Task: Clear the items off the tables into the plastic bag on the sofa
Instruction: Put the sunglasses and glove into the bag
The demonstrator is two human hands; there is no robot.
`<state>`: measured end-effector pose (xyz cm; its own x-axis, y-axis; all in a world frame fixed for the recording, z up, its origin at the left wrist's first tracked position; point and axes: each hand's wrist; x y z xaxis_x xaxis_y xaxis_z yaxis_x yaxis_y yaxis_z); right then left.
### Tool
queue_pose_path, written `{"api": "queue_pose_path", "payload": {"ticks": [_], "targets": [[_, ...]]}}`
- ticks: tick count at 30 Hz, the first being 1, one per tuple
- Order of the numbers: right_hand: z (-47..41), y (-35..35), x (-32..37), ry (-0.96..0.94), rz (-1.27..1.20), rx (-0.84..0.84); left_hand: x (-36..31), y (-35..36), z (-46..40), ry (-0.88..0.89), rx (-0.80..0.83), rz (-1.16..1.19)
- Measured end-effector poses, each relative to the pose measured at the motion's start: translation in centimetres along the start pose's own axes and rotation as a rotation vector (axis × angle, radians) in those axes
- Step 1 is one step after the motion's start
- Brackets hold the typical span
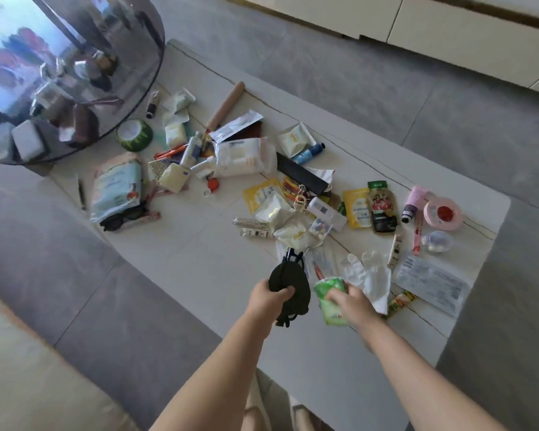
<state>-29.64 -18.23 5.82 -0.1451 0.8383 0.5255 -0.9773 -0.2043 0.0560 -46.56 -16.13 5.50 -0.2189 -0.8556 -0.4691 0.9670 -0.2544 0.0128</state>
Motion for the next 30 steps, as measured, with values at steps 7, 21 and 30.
{"api": "queue_pose_path", "payload": {"ticks": [7,21,30], "targets": [[6.9,7.9,6.9,-0.138,0.122,0.226,-0.9,-7.7,11.2,0.034,-0.174,0.292],[16.3,30.4,17.4,-0.275,0.377,0.525,4.1,-22.6,32.4,0.261,-0.448,0.804],[18.3,46.7,17.8,-0.334,0.714,0.608,12.3,-33.9,40.5,0.343,-0.597,1.049]]}}
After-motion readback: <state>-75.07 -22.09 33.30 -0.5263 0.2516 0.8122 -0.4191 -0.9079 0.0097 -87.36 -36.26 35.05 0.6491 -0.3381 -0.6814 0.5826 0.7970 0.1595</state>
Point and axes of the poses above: each hand's wrist, its own z-axis away from the middle knuckle, its own y-axis out of the palm, x = y × z, and after that the axes turned 14 degrees about x, right-handed
